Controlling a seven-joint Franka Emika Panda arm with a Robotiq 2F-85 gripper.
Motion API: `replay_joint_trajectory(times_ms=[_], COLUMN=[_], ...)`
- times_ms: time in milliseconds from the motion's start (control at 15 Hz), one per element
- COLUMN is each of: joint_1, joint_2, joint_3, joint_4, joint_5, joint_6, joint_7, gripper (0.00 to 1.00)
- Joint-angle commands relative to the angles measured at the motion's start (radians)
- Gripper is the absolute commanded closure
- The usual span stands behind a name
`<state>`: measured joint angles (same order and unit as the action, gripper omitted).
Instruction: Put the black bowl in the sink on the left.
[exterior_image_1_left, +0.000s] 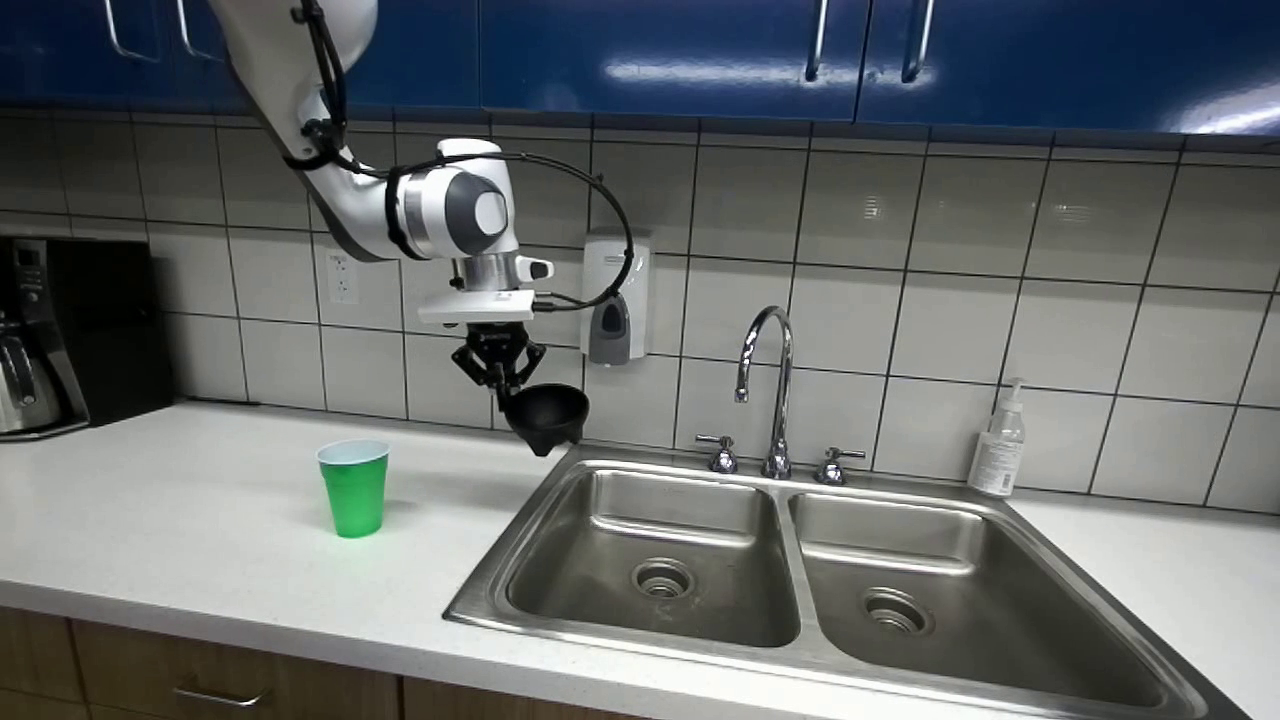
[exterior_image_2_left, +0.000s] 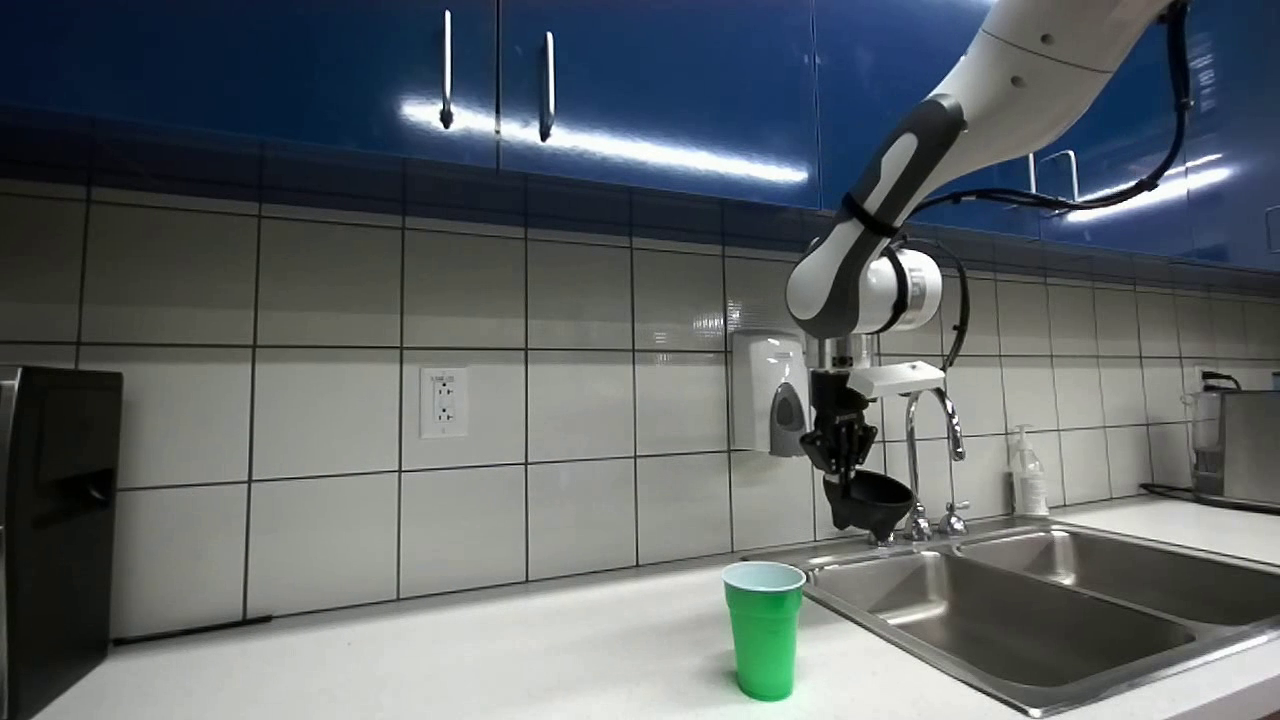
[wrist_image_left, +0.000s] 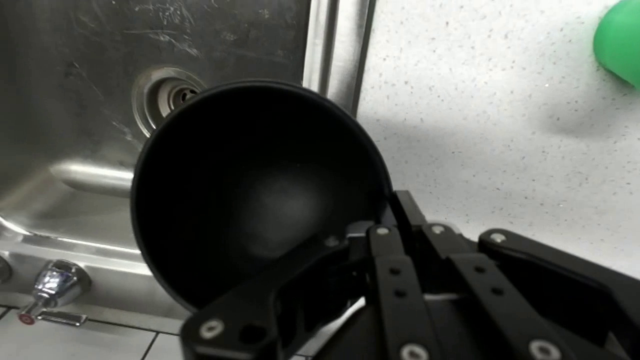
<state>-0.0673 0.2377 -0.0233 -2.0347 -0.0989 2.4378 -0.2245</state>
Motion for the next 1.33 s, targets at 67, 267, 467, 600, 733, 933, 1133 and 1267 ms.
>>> replay_joint_trajectory(times_ms=[67, 267, 467, 600, 733, 933, 1133, 1267], joint_1=[-0.048, -0.074, -0.1, -0.116, -0.132, -0.149, -0.157, -0.159], joint_2=[-0.034, -0.032, -0.028, -0.021, -0.008, 0.02, 0.057, 0.083], joint_3=[-0.022, -0.036, -0.05, -0.06, -0.067, -0.078, -0.084, -0.085], joint_4=[-0.047, -0.056, -0.066, -0.07, -0.07, -0.06, -0.042, -0.028], joint_5=[0.046, 0.07, 0.092, 0.107, 0.122, 0.135, 0.134, 0.125], joint_6=[0.027, 0.034, 0.041, 0.043, 0.039, 0.032, 0.029, 0.023], joint_7=[-0.044, -0.059, -0.078, -0.086, -0.092, -0.095, -0.088, -0.081], gripper=[0.98, 0.98, 0.98, 0.98, 0.98, 0.98, 0.98, 0.98])
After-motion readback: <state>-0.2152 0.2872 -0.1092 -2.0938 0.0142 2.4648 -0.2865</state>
